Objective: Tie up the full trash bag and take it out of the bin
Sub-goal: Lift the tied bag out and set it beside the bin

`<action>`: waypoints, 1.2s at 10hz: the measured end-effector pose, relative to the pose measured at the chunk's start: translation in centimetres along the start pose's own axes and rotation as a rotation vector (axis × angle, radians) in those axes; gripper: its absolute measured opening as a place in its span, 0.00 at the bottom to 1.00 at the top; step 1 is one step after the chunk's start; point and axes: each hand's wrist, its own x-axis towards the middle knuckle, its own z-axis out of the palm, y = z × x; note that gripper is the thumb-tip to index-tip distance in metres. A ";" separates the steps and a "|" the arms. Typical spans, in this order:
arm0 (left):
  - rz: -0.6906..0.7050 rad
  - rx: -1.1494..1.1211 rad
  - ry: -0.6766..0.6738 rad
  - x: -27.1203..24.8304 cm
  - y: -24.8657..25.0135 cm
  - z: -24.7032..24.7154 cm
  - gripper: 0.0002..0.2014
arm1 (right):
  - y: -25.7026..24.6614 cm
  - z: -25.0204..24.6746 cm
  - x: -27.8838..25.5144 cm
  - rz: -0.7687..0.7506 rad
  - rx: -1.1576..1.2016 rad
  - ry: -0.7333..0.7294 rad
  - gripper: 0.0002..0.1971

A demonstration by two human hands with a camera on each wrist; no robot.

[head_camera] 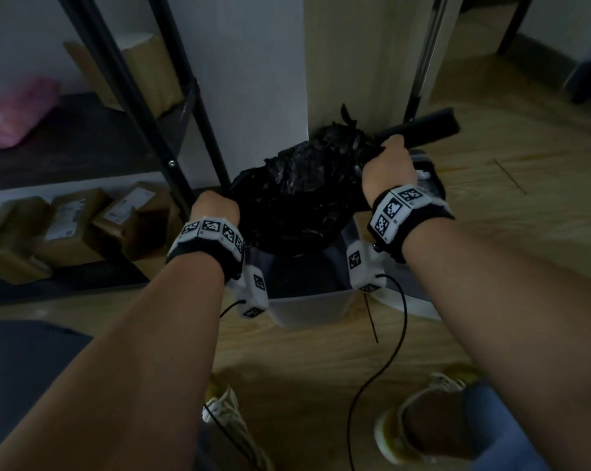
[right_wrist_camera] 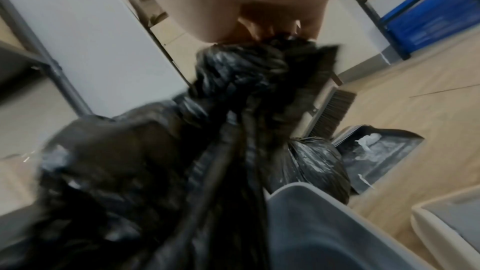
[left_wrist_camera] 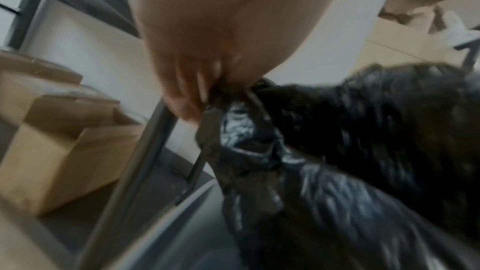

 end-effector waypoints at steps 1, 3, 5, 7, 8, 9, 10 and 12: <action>0.153 0.152 -0.037 -0.5 1.2 -0.1 0.17 | -0.9 0.5 -0.9 -0.143 0.005 0.009 0.16; 0.161 -0.178 -0.087 -1.2 4.0 -0.6 0.18 | -3.1 2.7 -4.0 -0.320 -0.034 -0.558 0.33; 0.090 -0.388 0.000 -1.3 4.7 -2.1 0.18 | -1.7 2.8 -3.8 -0.344 -0.236 -0.382 0.16; 0.063 -0.386 0.182 0.0 1.6 -1.6 0.17 | -1.2 1.2 -1.1 -0.107 -0.097 -0.363 0.16; 0.024 -0.353 0.145 -0.1 1.3 -1.6 0.17 | -1.3 0.9 -1.1 -0.100 -0.075 -0.191 0.18; -0.007 -0.348 0.102 -0.3 1.5 -2.0 0.21 | -1.7 0.9 -2.0 -0.191 -0.045 -0.065 0.19; -0.018 -0.458 0.024 -0.2 1.6 -2.1 0.22 | -2.2 0.9 -2.5 -0.321 0.013 -0.075 0.13; -0.014 -0.609 -0.039 -0.5 2.6 -2.6 0.23 | -1.7 2.5 -4.6 -0.461 -0.184 -0.541 0.34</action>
